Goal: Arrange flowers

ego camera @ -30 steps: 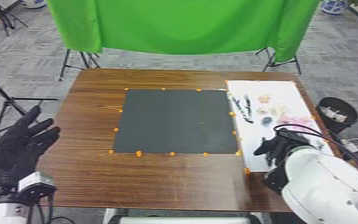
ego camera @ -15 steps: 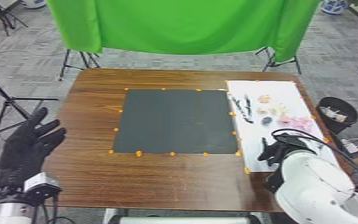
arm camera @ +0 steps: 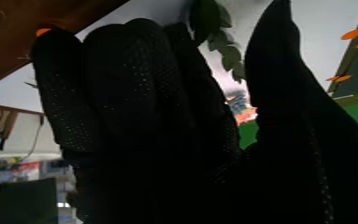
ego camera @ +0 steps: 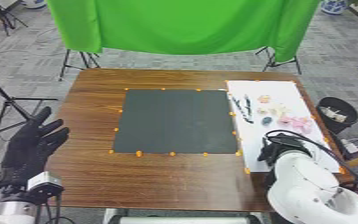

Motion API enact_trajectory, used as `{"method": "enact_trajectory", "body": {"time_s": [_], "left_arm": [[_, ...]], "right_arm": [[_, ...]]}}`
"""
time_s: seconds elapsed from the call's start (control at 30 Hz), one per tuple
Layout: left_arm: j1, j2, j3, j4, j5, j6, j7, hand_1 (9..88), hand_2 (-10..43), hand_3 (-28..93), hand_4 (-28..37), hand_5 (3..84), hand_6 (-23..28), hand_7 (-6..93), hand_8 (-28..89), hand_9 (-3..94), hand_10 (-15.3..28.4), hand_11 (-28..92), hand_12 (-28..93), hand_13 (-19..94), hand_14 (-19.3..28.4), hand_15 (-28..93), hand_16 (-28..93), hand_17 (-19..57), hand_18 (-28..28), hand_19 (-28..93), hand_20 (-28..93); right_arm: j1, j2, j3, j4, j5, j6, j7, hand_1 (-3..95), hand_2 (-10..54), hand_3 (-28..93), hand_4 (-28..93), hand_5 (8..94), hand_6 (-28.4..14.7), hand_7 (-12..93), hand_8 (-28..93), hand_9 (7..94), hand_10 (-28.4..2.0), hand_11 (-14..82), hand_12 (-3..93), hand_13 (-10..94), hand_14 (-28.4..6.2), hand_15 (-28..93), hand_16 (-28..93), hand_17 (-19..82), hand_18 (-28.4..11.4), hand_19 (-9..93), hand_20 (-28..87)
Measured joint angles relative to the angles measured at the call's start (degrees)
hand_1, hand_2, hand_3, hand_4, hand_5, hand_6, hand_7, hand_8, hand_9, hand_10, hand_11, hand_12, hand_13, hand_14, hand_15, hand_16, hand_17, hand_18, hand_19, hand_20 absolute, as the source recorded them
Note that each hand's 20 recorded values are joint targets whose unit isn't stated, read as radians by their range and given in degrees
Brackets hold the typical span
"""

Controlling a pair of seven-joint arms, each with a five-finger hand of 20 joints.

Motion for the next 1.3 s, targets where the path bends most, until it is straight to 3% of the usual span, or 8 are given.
{"method": "enact_trajectory", "body": {"time_s": [0.07,0.27,0.37,0.57,0.9,1.3], "left_arm": [[0.0,-0.01,0.21,0.03,-0.01,-0.03,0.05,29.6,6.2,63,-21.0,34.3,7.8,9.4,-8,31.1,18.6,26,11,20,25.5,53,-11,-6.5,26.0,51,5],[0.0,-0.18,0.39,0.11,0.02,-0.17,0.01,29.6,6.2,63,-21.0,34.3,7.8,9.4,-8,31.2,18.6,26,11,20,25.5,53,-11,-6.6,26.0,51,5],[0.0,-0.60,0.38,0.12,0.25,-0.27,-0.23,29.5,6.2,64,-21.0,34.3,7.8,9.4,-8,31.2,18.7,26,11,20,25.5,53,-11,-6.7,25.9,51,5],[0.0,-0.87,0.37,0.13,0.35,-0.39,-0.37,29.5,6.3,63,-21.0,34.4,7.8,9.5,-8,31.1,18.6,27,11,20,25.5,53,-11,-6.7,25.8,51,5],[0.0,-0.98,0.03,0.13,0.48,-0.61,-0.78,29.5,6.3,63,-21.0,34.4,7.8,9.5,-8,31.2,18.7,27,11,20,25.5,53,-11,-6.8,25.8,51,5],[0.1,-1.29,-0.17,0.13,0.67,-0.79,-1.13,29.6,6.3,63,-20.9,34.4,7.9,9.5,-8,31.2,18.7,27,11,20,25.5,53,-11,-6.8,25.7,51,5]], "right_arm": [[0.6,0.5,-1.9,0.5,-2.1,1.3,0.0,45.3,-4.1,70,-18,70.8,-14.9,22,-5,74.4,-23.7,37.8,19.4,75,-16.1,62,11,65,-11.3,93,-28],[1.6,0.6,-2.6,1.8,-2.6,1.5,-0.2,51.6,-7.3,68,-21,70.9,-13.4,22,14,75.9,-21.3,37.8,19.5,76,-14.4,61,12,64,-11.9,93,-27],[2.6,0.6,-3.7,2.5,-2.7,1.7,-0.5,54.5,-8.3,67,-21,71.5,-12.5,22,16,76.8,-19.5,35.0,22.9,77,-13.3,61,13,64,-12.0,93,-24],[3.6,0.7,-5.1,3.3,-3.4,2.7,-0.5,55.2,-8.6,67,-21,72.7,-12.1,21,15,78.6,-18.8,32.2,23.8,78,-12.4,60,13,64,-12.0,93,-22],[5.3,0.4,-7.0,4.3,-3.3,5.8,-1.2,60.0,-8.0,70,-22,78.8,-8.5,24,17,86.9,-14.6,26.4,30.1,83,-9.5,59,17,64,-12.1,93,-2],[5.4,0.4,-9.1,5.0,-6.1,9.6,-1.9,56.1,-6.5,76,-19,77.6,-6.6,29,27,84.9,-14.2,38.8,30.7,83,-8.5,69,19,63,-14.1,93,25]]}}
